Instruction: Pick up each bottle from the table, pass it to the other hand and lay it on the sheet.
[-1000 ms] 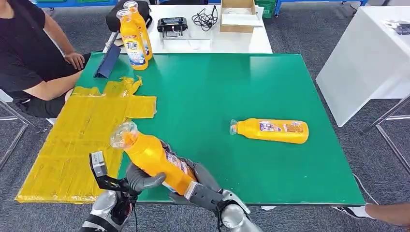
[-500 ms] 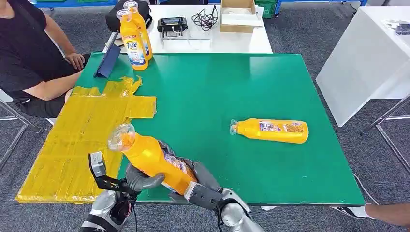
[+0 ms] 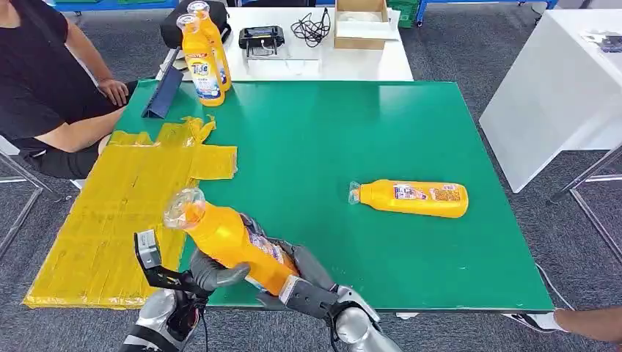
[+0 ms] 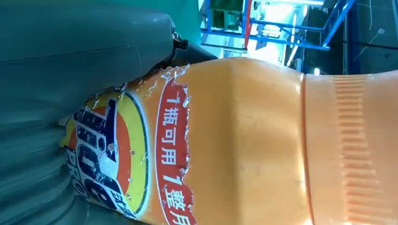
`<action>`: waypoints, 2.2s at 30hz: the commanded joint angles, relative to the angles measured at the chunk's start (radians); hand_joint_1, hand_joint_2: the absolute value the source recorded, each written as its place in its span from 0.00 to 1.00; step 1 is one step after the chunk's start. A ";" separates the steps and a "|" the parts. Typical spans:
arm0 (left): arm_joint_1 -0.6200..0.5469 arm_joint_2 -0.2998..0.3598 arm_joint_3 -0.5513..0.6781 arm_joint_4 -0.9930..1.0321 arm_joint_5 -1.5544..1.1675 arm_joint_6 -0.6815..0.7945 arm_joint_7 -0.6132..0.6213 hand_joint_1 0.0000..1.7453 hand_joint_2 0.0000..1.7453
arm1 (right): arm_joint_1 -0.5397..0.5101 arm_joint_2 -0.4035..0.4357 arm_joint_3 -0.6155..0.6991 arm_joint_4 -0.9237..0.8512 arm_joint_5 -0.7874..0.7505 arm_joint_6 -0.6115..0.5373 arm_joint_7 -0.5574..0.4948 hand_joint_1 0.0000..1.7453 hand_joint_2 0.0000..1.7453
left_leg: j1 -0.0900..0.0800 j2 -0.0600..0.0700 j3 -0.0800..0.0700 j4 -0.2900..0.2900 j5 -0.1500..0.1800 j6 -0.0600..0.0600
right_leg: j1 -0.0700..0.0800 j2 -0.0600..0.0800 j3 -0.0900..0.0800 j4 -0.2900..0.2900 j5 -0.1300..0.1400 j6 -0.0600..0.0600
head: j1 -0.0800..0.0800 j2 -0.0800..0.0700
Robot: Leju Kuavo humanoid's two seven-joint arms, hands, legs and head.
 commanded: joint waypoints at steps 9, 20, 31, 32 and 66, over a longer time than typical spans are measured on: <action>0.002 0.023 0.117 -0.021 -0.534 0.430 -0.167 1.00 1.00 | 0.046 -0.122 -0.156 -0.283 0.214 -0.168 0.040 0.00 1.00 | -0.001 -0.003 -0.001 0.000 0.000 0.001 | -0.001 -0.002 0.000 0.000 0.000 0.001 | 0.000 0.000; 0.041 0.014 0.157 -0.043 -0.584 0.429 -0.170 1.00 1.00 | 0.108 -0.130 -0.153 -0.301 0.254 -0.190 0.049 0.00 1.00 | -0.001 -0.004 0.001 -0.002 0.000 0.002 | 0.000 -0.004 0.002 -0.002 0.000 0.001 | 0.000 0.000; 0.000 0.014 0.083 0.070 -1.453 1.139 0.053 1.00 1.00 | 0.116 -0.159 -0.153 -0.342 0.267 -0.197 0.065 0.00 1.00 | -0.002 -0.005 0.000 -0.001 0.001 0.002 | -0.001 -0.005 0.001 -0.002 0.000 0.001 | 0.000 0.000; -0.018 0.011 0.082 0.108 -1.555 1.178 0.120 1.00 1.00 | 0.112 -0.162 -0.150 -0.345 0.268 -0.198 0.066 0.00 1.00 | -0.002 -0.006 0.000 -0.001 0.001 0.001 | -0.002 -0.006 0.001 -0.001 0.000 0.001 | 0.000 0.000; -0.361 0.082 0.150 0.769 -1.777 1.188 0.426 1.00 1.00 | 0.051 -0.230 -0.167 -0.361 0.233 -0.165 0.091 0.00 1.00 | -0.002 -0.003 0.000 -0.002 0.002 0.003 | -0.001 -0.002 0.001 -0.001 0.001 0.001 | 0.000 0.000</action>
